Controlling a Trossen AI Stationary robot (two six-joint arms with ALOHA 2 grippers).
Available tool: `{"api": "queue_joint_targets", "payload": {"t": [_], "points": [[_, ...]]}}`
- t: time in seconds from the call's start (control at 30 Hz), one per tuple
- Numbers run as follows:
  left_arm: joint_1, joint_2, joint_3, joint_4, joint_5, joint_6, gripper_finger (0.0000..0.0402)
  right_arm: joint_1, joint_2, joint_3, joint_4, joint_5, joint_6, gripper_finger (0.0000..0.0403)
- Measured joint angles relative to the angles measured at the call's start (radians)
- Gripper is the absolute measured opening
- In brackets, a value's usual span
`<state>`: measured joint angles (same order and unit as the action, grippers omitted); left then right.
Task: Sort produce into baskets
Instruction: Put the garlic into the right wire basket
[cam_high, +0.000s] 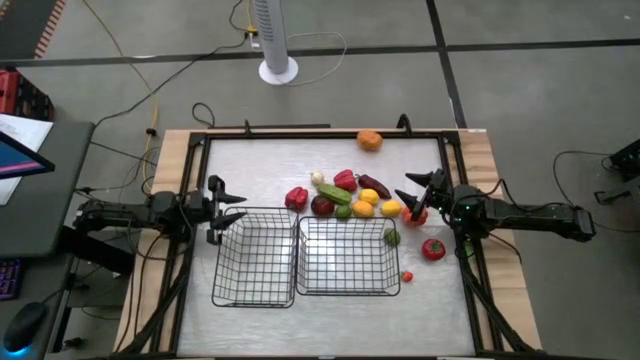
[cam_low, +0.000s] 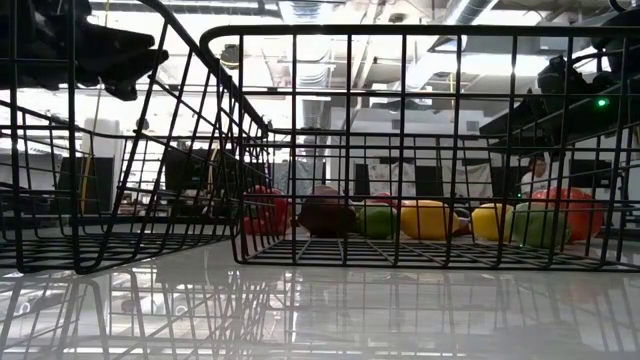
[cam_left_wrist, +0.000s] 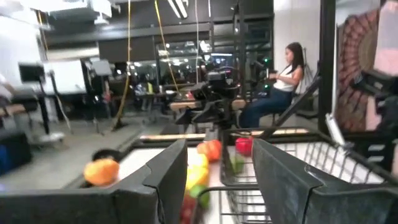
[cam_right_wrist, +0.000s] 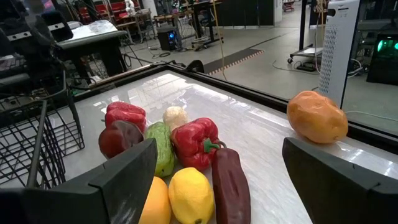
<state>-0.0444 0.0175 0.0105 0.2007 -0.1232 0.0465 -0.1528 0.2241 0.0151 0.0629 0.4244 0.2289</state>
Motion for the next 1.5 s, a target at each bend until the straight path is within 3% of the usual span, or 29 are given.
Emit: {"api": "queue_joint_targets", "payload": {"t": [0.17, 0.47, 0.73, 0.93, 1.13, 1.33, 1.5], "points": [[0.0, 0.0, 0.0, -0.007, -0.056, -0.025, 0.0168, 0.0, 0.0, 0.0, 0.001, 0.0, 0.029, 0.0375], [0.0, 0.0, 0.0, -0.008, -0.128, -0.075, 0.0168, 0.0, 0.0, 0.0, 0.001, 0.0, 0.223, 0.0375], [0.0, 0.0, 0.001, -0.008, -0.261, -0.034, 0.0168, 0.0, 0.0, -0.001, 0.034, 0.006, 0.224, 0.0375], [0.003, 0.01, 0.001, -0.01, -0.419, -0.186, 0.0168, 0.0, 0.0, -0.001, 0.046, 0.015, 0.226, 0.0375], [0.033, 0.101, 0.003, -0.031, -0.326, -0.381, 0.0168, 0.0, 0.0, -0.001, 0.041, 0.012, 0.248, 0.0375], [0.154, 0.288, 0.147, -0.026, -0.342, -0.287, 0.0168, 0.0, 0.0, -0.001, 0.092, -0.003, 0.328, 0.0375], [0.252, 0.477, 0.316, -0.101, -0.206, -0.256, 0.0168, 0.004, 0.006, -0.001, 0.146, -0.009, 0.324, 0.0375]]}}
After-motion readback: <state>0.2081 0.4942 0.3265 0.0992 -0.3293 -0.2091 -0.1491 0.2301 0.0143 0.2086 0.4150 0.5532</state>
